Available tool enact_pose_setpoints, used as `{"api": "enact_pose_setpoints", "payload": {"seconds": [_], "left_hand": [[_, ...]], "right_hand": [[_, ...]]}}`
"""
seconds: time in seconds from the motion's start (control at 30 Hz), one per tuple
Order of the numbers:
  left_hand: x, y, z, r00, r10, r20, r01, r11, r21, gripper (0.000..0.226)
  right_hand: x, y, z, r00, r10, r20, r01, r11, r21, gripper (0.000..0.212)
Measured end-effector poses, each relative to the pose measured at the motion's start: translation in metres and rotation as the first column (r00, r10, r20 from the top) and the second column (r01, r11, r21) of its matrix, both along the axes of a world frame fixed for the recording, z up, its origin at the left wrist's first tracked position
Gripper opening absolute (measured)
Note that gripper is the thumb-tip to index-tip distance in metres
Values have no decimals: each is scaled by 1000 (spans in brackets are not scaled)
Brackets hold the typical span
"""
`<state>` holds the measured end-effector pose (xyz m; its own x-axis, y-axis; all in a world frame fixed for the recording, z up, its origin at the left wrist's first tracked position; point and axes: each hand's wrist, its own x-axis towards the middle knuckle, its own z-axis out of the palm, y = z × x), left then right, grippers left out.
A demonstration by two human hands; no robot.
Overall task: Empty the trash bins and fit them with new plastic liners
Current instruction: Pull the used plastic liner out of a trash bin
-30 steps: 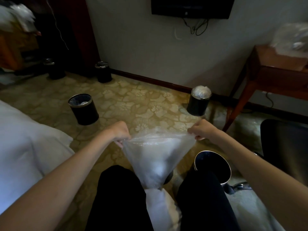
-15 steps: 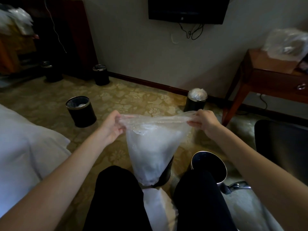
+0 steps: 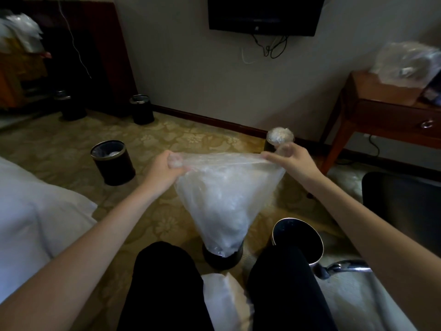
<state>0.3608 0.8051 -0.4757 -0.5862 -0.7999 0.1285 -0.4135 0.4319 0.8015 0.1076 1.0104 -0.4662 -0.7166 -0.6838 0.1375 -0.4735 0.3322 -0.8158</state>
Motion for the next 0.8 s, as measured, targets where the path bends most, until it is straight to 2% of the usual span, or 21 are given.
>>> {"api": "enact_pose_setpoints", "payload": {"seconds": [0.07,0.13,0.2,0.27,0.33,0.37,0.4,0.43,0.47,0.5,0.53,0.6,0.63,0.67,0.77,0.8], "left_hand": [[-1,-1,3,999,34,-34,-32,998,58,31],[-1,1,5,1000,11,-16,-10,996,92,30],[-1,2,5,999,-39,27,37,997,61,20],[0,3,10,997,-66,33,66,998,9,13],[0,3,17,998,-54,-41,53,998,-25,14],[-2,3,20,995,-43,-88,41,999,-17,14],[-4,5,22,993,-41,-113,44,999,21,16],[-6,9,21,993,-52,-106,61,994,86,18],[-8,13,18,993,-72,-91,87,982,169,21],[-9,16,14,992,-79,-101,102,961,257,23],[-9,17,12,988,-55,-147,103,932,348,23],[-9,14,16,945,56,-323,130,841,526,22],[-9,12,18,913,98,-396,162,804,573,23],[-11,11,18,901,99,-421,186,790,584,23],[-14,21,14,956,-24,-293,181,834,521,23],[-15,23,14,957,-18,-288,169,843,511,20]], "right_hand": [[6,-2,0,983,70,-170,-39,983,177,72],[8,-3,-3,952,112,-286,-24,956,292,56],[8,-3,-4,945,77,-317,6,967,253,37],[6,-3,0,966,-25,-258,52,994,98,28],[6,-4,5,975,-127,-180,112,989,-93,26],[7,-6,6,976,-142,-166,121,984,-127,26],[8,-9,6,979,-119,-166,106,991,-87,27],[12,-11,5,987,-58,-149,62,998,18,27],[16,-13,1,995,11,-100,2,993,121,27],[19,-13,-2,998,46,-38,-40,989,142,26],[19,-14,-3,999,35,17,-36,996,77,24],[18,-13,2,994,-83,67,93,980,-176,17],[16,-13,5,989,-131,64,143,954,-264,15],[14,-13,7,989,-142,48,150,946,-287,14],[19,-15,7,998,-21,60,24,998,-52,22],[19,-15,7,997,-17,80,20,999,-36,23]]}}
